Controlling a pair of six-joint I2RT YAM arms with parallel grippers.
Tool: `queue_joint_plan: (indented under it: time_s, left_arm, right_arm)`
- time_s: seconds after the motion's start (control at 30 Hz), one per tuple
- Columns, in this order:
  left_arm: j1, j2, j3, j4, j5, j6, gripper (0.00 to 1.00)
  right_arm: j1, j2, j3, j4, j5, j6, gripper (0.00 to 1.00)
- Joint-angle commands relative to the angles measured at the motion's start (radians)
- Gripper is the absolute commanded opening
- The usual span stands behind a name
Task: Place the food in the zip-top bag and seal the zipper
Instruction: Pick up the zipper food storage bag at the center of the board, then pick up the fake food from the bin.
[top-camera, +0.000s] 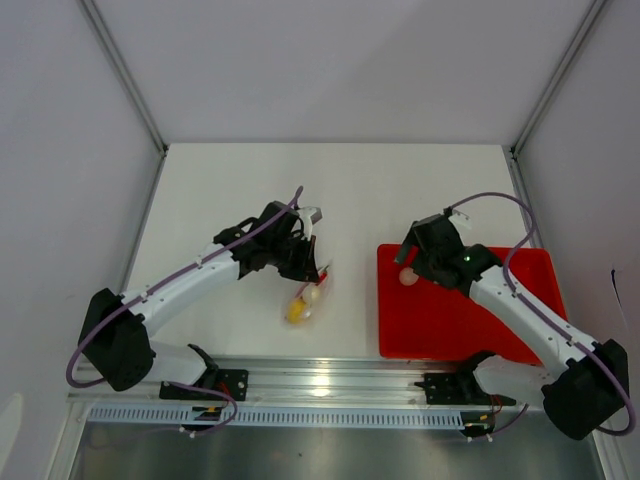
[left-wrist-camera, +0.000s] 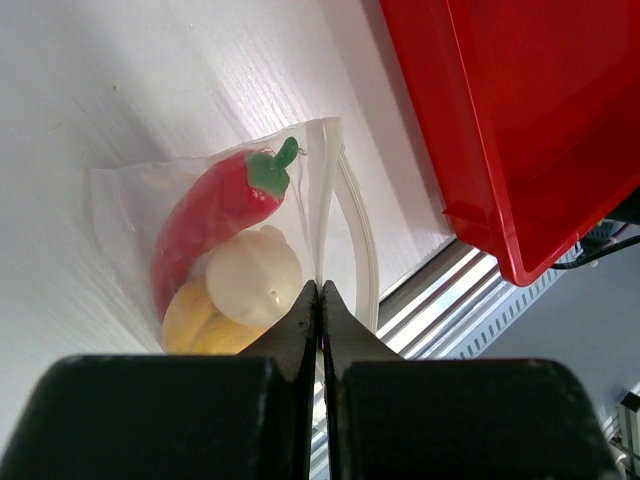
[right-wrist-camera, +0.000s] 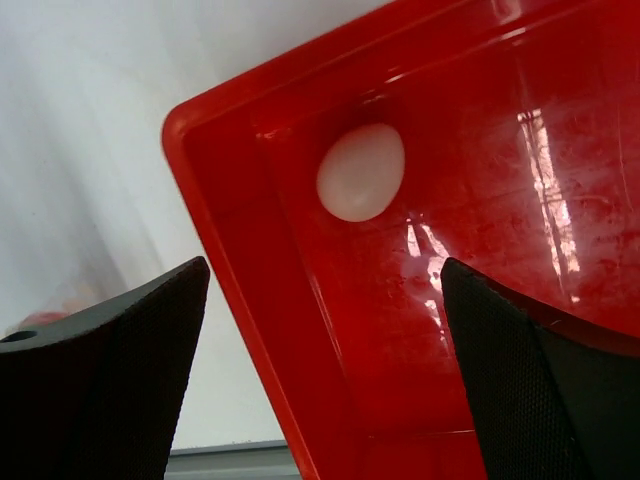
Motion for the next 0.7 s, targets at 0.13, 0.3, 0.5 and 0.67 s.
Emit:
queue_joint_plan:
  time_s: [0.13, 0.3, 0.5, 0.67]
  left_arm:
    - [0.004, -0.036, -0.009, 0.045, 0.052, 0.005, 0.01]
    - [0.003, -0.054, -0.032, 0.053, 0.064, -0.002, 0.01]
    - [0.001, -0.071, -0.048, 0.059, 0.076, -0.003, 0.01]
    - [0.003, -0.082, -0.048, 0.051, 0.072, 0.005, 0.01]
  right_arm:
    - [-0.086, -0.002, -0.049, 0.025, -0.033, 0.155, 0.99]
    - [-0.115, 0.094, -0.056, 0.071, -0.085, 0.192, 0.99]
    - [-0.146, 0.165, -0.116, 0.179, -0.082, 0.209, 0.96]
    - [-0.161, 0.231, -0.127, 0.216, -0.100, 0.209, 0.86]
